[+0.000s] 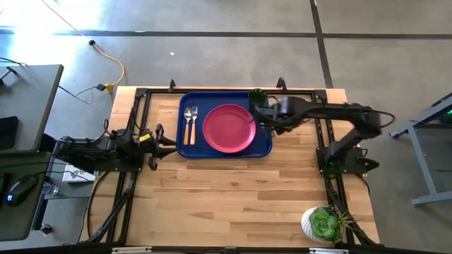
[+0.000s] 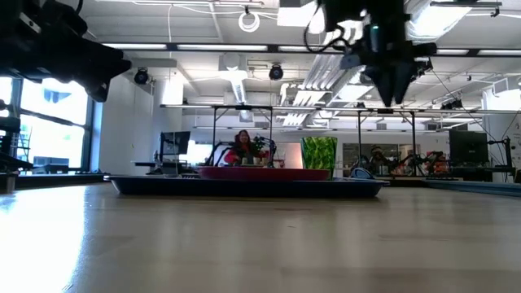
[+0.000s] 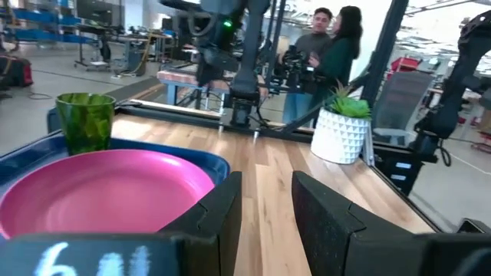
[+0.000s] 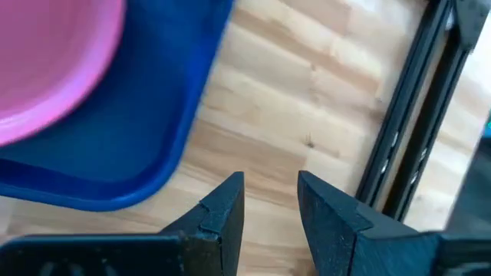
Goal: Pick and place plate/cup/fork/spoon on tray
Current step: Return to Home Position
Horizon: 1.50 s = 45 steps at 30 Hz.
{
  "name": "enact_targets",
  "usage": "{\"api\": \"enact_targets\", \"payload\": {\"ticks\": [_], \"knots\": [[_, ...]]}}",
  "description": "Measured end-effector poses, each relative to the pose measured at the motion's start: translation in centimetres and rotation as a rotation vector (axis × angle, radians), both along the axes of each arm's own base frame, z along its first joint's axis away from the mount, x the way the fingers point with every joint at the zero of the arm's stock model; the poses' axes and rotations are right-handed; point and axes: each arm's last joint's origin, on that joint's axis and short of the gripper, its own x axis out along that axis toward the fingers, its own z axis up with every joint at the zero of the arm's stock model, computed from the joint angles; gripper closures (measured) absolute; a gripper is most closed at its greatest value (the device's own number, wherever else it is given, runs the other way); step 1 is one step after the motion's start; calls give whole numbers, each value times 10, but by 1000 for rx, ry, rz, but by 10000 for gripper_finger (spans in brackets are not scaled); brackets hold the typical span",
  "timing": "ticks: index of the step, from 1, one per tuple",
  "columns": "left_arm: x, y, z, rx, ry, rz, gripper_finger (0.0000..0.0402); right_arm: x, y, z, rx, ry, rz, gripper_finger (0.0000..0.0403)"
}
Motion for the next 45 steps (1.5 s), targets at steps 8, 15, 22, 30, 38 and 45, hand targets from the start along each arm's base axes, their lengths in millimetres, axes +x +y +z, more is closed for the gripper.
{"api": "enact_targets", "payload": {"ticks": [8, 15, 22, 30, 38, 45], "knots": [[0, 2, 0, -2, -3, 75, 298, -49, 25, -9, 13, -341, 119, 288], [0, 2, 0, -2, -4, 76, 298, -78, 35, -27, 11, -595, 339, 288], [0, 2, 0, 0, -5, 76, 298, -95, 38, -52, -69, -853, 542, 288], [0, 2, 0, 0, -5, 75, 298, -110, 42, -77, -124, -1026, 683, 288], [0, 2, 0, 0, -5, 75, 298, -117, 44, -91, -135, -1074, 791, 288], [0, 2, 0, -1, -5, 73, 298, -119, 46, -110, -162, -1209, 844, 289]]}}
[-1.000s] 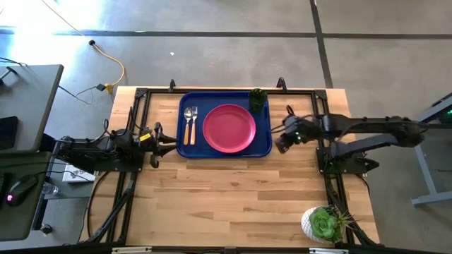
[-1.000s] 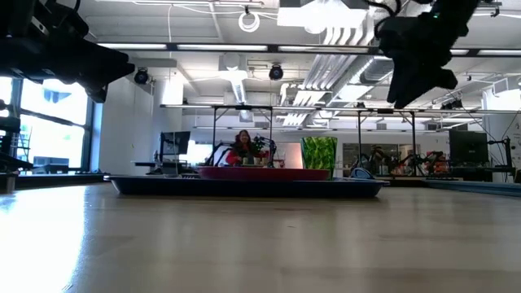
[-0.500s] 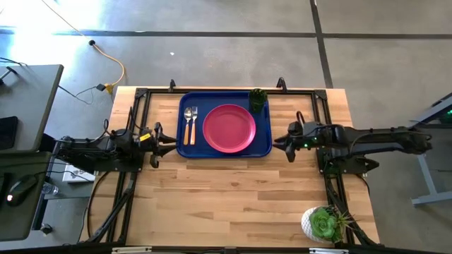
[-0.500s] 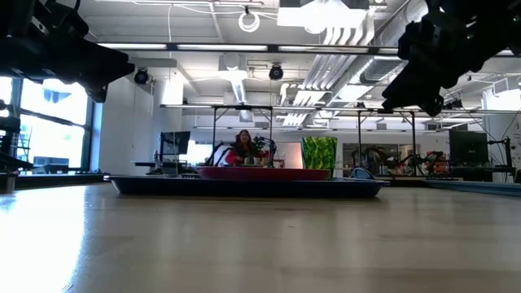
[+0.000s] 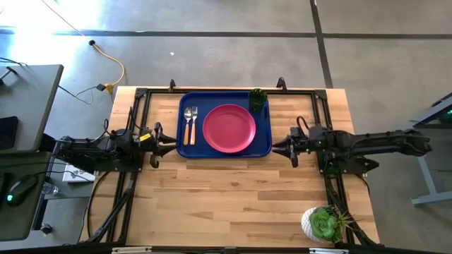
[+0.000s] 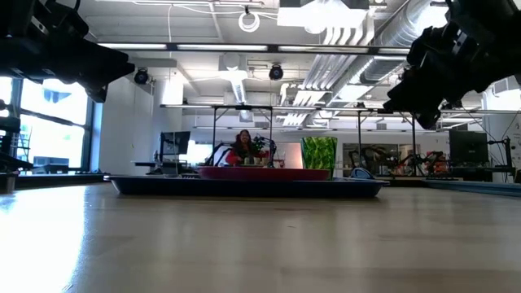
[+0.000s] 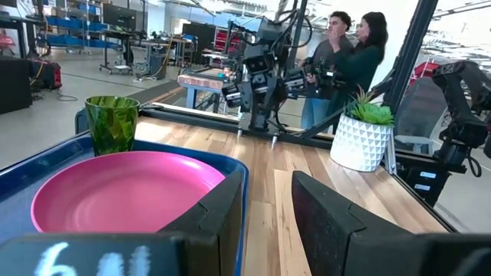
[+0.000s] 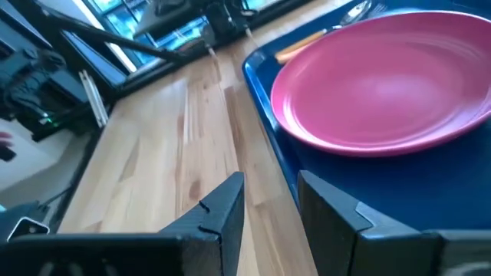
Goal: Pick and place plate/cup/fork/spoon on tray
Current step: Return to Home Position
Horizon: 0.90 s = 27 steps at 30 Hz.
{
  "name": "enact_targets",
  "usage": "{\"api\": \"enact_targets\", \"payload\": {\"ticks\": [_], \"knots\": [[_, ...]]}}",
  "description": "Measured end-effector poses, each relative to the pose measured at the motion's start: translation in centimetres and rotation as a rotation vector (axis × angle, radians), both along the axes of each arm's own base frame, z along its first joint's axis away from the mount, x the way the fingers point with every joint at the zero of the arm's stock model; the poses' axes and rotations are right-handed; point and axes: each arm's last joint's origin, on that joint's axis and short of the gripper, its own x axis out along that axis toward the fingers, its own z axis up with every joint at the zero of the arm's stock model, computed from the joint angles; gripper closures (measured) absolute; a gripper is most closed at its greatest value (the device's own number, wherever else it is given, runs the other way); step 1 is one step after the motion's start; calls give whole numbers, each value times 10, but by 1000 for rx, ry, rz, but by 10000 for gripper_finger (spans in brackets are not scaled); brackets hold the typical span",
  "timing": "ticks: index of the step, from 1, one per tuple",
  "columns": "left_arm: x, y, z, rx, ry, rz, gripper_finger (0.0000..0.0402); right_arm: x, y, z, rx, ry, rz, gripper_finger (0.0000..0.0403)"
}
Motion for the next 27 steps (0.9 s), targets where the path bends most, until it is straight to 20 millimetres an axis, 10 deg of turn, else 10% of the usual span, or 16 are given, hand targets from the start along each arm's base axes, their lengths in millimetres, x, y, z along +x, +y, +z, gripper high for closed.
{"api": "enact_targets", "payload": {"ticks": [27], "knots": [[0, 0, 0, -1, 0, 0, 298, -6, 2, -18, -64, -134, 54, 289]]}}
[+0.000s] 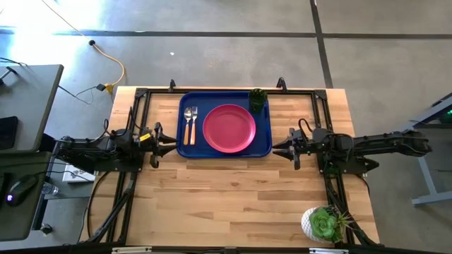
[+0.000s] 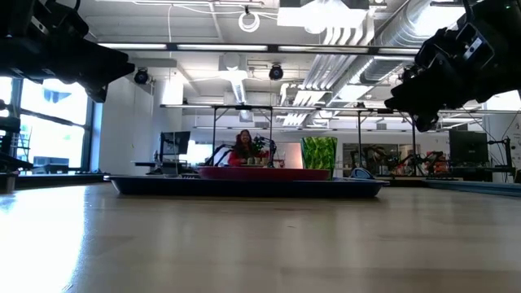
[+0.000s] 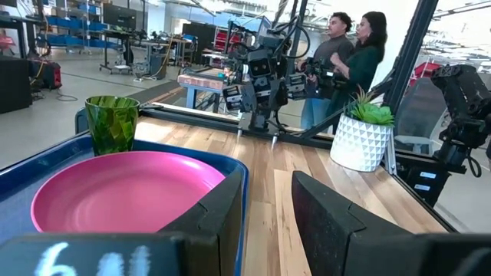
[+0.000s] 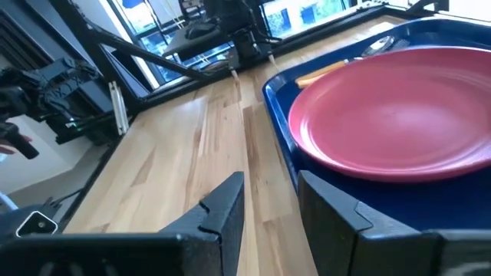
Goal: Pick and place plate/cup/fork/spoon on tray
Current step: Return to Home Position
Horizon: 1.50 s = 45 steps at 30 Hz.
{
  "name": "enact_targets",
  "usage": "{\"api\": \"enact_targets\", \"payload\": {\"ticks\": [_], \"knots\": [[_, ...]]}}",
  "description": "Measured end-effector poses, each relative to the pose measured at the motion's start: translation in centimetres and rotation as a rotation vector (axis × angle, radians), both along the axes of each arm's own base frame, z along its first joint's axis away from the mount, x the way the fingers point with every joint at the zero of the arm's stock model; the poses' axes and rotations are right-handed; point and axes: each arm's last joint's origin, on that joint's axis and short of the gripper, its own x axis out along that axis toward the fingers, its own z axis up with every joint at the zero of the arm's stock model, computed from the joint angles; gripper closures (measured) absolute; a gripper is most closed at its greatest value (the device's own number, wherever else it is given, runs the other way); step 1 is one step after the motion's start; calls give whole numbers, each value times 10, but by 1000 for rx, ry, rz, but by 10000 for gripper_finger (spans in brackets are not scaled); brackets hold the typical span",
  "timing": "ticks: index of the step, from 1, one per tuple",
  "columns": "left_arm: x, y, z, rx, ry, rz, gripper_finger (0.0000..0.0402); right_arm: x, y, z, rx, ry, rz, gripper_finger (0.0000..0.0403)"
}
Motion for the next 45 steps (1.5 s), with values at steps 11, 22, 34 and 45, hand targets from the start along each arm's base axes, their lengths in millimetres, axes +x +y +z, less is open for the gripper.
{"api": "enact_targets", "payload": {"ticks": [11, 22, 34, 45], "knots": [[0, 0, 0, 0, 0, 0, 298, 1, -2, 13, -151, -138, 7, 289], [0, 0, 0, 0, 0, 1, 298, -3, -21, 17, -202, -181, -16, 289], [0, 0, 0, 0, 0, 1, 298, -19, -33, 27, -228, -252, -49, 289], [0, 0, 0, 0, 0, 1, 298, -31, -30, 31, -190, -275, -63, 289]]}}
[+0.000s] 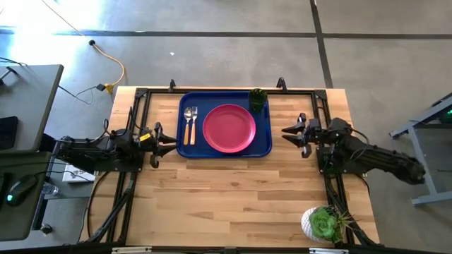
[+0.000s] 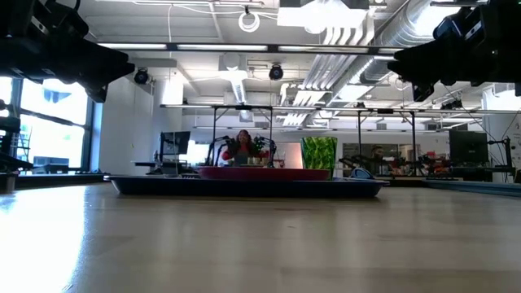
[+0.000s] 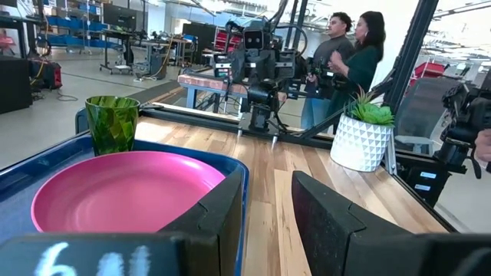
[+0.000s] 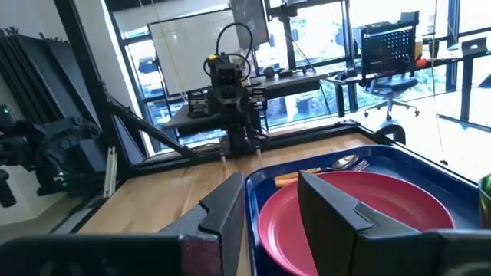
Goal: Pick and place plate/cup/fork/spoon on tray
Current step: Return to Home Position
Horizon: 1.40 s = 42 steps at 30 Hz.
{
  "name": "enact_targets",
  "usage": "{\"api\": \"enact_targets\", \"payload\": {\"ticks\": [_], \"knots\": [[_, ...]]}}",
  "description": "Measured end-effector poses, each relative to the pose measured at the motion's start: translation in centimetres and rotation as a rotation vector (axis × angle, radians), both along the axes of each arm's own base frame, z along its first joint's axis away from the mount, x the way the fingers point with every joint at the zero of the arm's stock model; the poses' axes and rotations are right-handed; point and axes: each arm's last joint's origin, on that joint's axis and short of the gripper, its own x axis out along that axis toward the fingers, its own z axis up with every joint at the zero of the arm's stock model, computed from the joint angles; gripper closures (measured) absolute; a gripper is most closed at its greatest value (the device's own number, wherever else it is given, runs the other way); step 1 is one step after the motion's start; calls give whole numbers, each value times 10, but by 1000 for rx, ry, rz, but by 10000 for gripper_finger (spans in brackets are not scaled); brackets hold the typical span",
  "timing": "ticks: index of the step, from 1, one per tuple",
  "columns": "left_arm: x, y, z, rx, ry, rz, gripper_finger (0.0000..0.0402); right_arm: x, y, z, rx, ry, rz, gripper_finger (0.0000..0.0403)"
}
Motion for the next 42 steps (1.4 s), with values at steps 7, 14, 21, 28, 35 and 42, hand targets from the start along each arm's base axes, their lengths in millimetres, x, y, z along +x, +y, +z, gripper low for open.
{"api": "enact_targets", "payload": {"ticks": [7, 14, 21, 28, 35, 42], "knots": [[0, 0, 0, 0, 0, 0, 298, -6, 2, 5, -18, -53, -39, 289], [0, 0, 0, 0, 0, 0, 298, -6, -1, 0, 33, -12, -117, 289], [0, 0, 0, 0, 0, 0, 298, -6, -1, -1, 67, -5, -115, 289], [0, 0, 0, 0, 0, 0, 298, -6, -1, -1, 68, 2, -116, 289], [0, 0, 0, 0, 0, 0, 298, -6, -1, -1, 68, 2, -116, 289], [0, 0, 0, 0, 0, 0, 298, -6, -1, -1, 68, 2, -116, 289]]}}
